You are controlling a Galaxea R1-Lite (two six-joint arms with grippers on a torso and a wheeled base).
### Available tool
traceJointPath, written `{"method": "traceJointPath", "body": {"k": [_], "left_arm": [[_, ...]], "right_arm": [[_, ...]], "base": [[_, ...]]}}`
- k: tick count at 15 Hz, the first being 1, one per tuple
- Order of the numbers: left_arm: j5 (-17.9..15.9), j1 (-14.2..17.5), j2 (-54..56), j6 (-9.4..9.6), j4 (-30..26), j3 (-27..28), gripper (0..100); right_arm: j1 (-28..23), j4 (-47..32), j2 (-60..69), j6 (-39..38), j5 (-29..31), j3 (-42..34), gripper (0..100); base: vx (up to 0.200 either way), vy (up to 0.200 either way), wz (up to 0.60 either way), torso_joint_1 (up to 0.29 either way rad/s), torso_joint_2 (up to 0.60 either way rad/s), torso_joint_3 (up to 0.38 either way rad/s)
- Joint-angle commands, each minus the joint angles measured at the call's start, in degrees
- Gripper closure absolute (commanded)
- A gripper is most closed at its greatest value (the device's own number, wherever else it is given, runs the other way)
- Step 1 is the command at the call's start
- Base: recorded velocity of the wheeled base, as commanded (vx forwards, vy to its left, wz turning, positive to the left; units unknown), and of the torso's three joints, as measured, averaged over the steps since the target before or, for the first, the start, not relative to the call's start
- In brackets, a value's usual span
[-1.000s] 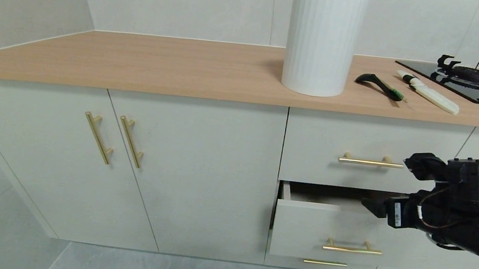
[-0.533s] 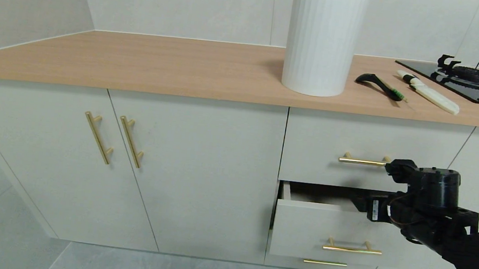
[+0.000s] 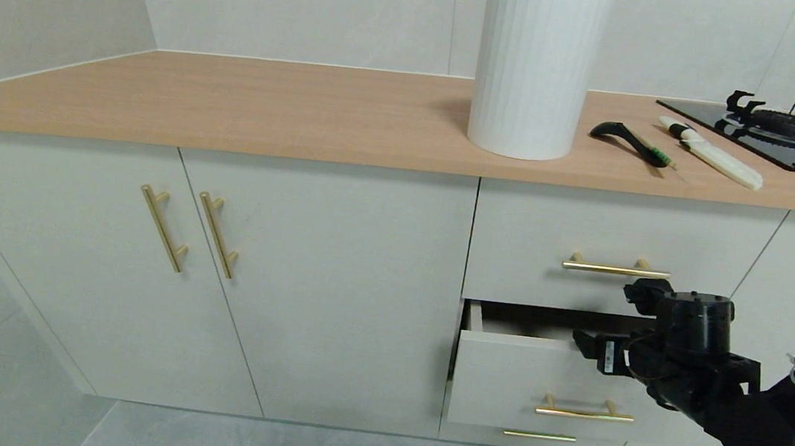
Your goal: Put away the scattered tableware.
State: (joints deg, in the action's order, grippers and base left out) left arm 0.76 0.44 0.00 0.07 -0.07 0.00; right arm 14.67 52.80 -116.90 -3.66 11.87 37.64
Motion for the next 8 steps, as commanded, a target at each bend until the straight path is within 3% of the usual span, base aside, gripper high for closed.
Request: {"method": "traceJointPath", "body": {"k": [1, 8], "left_arm": [[0.0, 0.0, -0.1, 0.01, 0.0, 0.0, 0], [0.0, 0.0, -0.1, 0.01, 0.0, 0.0, 0]], "right_arm": [[0.0, -0.3, -0.3, 0.1, 0.0, -0.2, 0], [0.0, -4.7, 2.4, 0.1, -0.2, -0.5, 0]], "base": [[0.0, 0.0, 0.0, 0.0, 0.0, 0.0], [0.0, 0.0, 0.0, 0.0, 0.0, 0.0]]}}
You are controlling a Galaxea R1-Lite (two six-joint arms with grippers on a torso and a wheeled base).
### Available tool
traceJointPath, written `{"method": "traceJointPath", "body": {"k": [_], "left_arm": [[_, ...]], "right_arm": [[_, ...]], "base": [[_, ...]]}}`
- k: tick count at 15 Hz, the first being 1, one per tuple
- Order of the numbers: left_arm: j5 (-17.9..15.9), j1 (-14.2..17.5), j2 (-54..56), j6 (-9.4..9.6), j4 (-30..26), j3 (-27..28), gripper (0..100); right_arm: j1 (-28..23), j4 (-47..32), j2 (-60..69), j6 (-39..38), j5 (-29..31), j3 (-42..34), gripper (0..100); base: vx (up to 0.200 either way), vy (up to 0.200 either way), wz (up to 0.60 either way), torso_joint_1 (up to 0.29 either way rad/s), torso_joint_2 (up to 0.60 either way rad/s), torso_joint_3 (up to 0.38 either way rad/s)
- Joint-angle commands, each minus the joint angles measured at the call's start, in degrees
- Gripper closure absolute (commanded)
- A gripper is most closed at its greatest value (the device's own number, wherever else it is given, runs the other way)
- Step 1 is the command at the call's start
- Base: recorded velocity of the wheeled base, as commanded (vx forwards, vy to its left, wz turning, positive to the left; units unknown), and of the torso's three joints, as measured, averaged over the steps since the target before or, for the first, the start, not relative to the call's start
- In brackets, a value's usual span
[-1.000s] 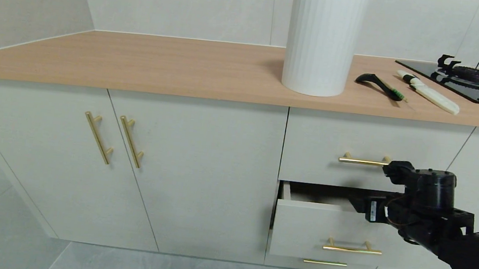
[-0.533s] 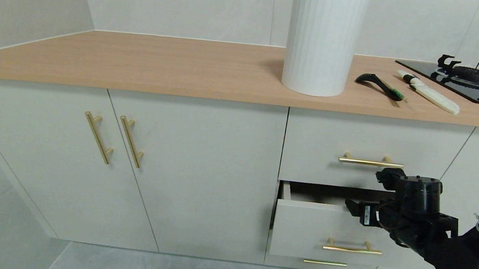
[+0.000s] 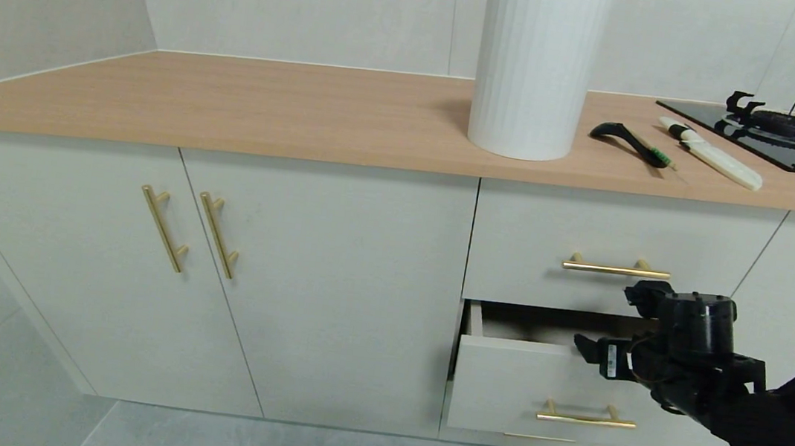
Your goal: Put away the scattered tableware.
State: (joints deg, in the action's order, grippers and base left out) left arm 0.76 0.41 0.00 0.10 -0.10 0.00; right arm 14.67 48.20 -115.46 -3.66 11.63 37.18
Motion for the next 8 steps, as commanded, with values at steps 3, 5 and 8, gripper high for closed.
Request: {"method": "traceJointPath", "body": {"k": [3, 5, 8], "left_arm": [[0.0, 0.0, -0.1, -0.01, 0.0, 0.0, 0], [0.0, 0.0, -0.1, -0.01, 0.0, 0.0, 0], [0.0, 0.0, -0.1, -0.01, 0.0, 0.0, 0]], "right_arm": [[-0.1, -4.4, 3.9, 0.1, -0.6, -0.2, 0], [0.0, -8.5, 6.1, 0.1, -1.5, -0.2, 0], [0.0, -15.9, 8.8, 0.3, -3.2, 0.3, 0]], "base": [[0.0, 0.0, 0.0, 0.0, 0.0, 0.0], [0.0, 0.0, 0.0, 0.0, 0.0, 0.0], [0.0, 0.0, 0.0, 0.0, 0.0, 0.0]]}}
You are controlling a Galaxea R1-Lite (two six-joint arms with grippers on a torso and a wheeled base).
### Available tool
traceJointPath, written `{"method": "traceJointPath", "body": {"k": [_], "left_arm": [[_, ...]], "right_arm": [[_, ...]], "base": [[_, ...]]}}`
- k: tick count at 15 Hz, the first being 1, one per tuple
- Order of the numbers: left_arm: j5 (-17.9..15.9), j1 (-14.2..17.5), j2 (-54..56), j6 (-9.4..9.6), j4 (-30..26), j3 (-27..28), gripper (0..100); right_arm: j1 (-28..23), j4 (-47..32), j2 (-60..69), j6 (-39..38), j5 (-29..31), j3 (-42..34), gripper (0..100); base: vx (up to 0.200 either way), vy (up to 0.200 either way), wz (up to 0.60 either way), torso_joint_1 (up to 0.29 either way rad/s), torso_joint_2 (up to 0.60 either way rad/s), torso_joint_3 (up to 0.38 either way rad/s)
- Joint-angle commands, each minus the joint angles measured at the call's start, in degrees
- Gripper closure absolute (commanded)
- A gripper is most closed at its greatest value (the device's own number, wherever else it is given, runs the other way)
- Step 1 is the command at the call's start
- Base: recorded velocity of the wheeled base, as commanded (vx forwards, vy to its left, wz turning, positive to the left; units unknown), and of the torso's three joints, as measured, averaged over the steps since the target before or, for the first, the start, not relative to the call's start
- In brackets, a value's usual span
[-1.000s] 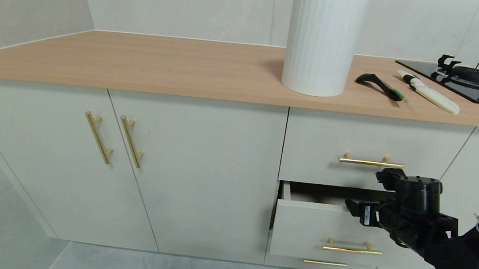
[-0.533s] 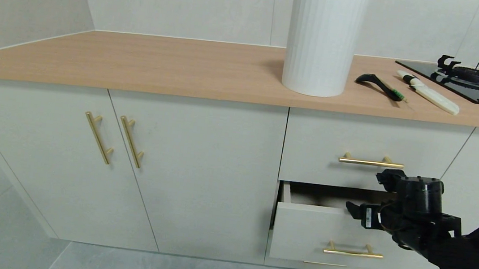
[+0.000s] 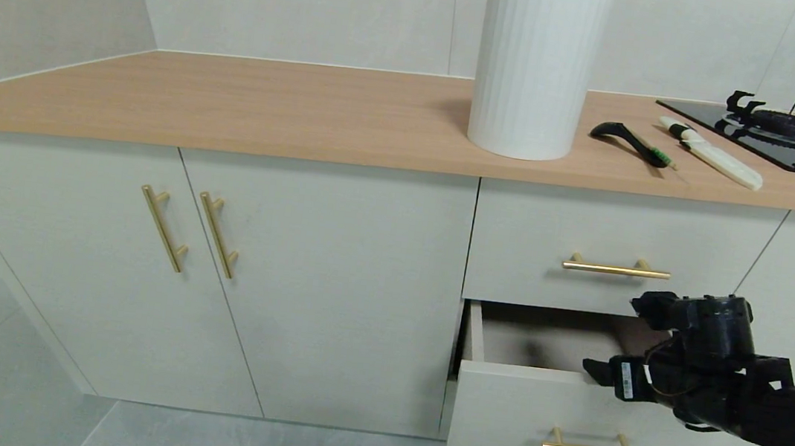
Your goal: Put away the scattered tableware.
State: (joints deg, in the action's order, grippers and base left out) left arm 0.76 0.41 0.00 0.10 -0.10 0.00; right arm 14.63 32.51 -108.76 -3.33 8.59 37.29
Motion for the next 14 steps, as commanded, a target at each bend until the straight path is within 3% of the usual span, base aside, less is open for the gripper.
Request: {"method": "traceJointPath", "body": {"k": [1, 14], "left_arm": [[0.0, 0.0, -0.1, -0.01, 0.0, 0.0, 0], [0.0, 0.0, -0.1, -0.01, 0.0, 0.0, 0]], "right_arm": [[0.1, -4.1, 3.7, 0.1, -1.5, 0.6, 0], [2.7, -32.9, 11.9, 10.2, -2.5, 1.8, 0]], "base": [[0.0, 0.0, 0.0, 0.0, 0.0, 0.0], [0.0, 0.0, 0.0, 0.0, 0.0, 0.0]]}}
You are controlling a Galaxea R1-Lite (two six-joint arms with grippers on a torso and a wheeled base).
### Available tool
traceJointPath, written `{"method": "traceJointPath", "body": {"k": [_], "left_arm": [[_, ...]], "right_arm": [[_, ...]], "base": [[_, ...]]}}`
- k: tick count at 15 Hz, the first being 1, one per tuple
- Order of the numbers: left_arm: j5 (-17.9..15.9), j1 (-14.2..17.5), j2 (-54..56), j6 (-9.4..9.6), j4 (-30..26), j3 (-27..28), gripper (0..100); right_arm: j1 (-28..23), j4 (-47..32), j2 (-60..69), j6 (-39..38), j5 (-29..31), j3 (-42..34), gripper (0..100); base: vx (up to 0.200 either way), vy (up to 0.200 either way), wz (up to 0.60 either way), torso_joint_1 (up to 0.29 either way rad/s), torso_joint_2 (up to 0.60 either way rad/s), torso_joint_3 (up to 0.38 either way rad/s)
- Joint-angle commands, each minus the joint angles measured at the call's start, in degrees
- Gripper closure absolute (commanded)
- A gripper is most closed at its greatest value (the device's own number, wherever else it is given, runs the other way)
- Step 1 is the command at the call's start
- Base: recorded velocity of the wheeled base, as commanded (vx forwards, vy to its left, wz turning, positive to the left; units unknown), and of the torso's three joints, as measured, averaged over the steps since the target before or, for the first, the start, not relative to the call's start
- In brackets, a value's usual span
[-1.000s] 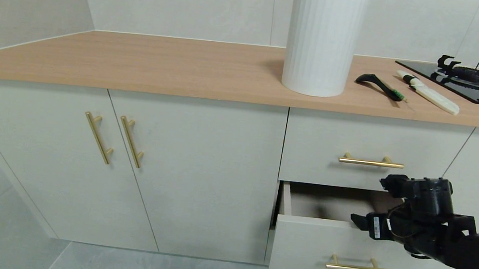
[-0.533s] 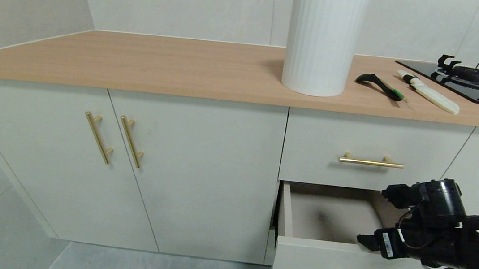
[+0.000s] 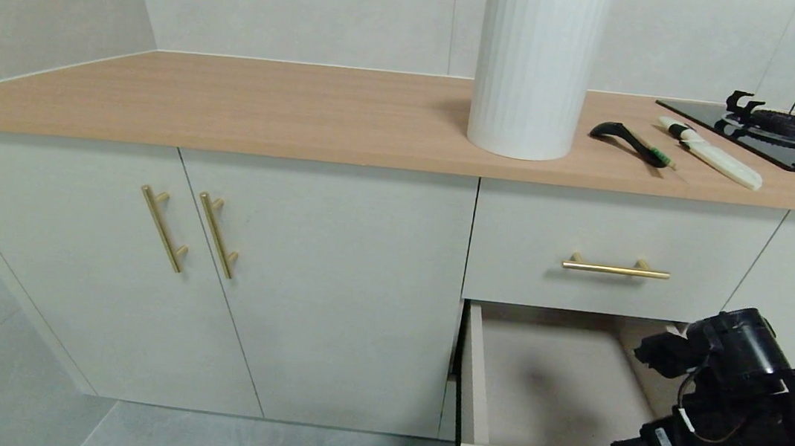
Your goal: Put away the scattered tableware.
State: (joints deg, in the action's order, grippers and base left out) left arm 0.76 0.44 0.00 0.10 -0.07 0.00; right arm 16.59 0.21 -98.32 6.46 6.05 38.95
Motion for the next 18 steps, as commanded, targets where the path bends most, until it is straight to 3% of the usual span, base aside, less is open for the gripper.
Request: {"method": "traceJointPath", "body": {"k": [1, 11, 18], "left_arm": [[0.0, 0.0, -0.1, -0.01, 0.0, 0.0, 0], [0.0, 0.0, -0.1, -0.01, 0.0, 0.0, 0], [0.0, 0.0, -0.1, -0.01, 0.0, 0.0, 0]], "right_arm": [[1.1, -3.1, 2.1, 1.9, 0.0, 0.1, 0], [7.1, -24.5, 5.2, 6.1, 3.4, 0.0, 0], [7.0, -22.8, 5.1, 4.6, 3.5, 3.4, 0]], "base": [[0.0, 0.0, 0.0, 0.0, 0.0, 0.0], [0.0, 0.0, 0.0, 0.0, 0.0, 0.0], [0.0, 0.0, 0.0, 0.0, 0.0, 0.0]]}}
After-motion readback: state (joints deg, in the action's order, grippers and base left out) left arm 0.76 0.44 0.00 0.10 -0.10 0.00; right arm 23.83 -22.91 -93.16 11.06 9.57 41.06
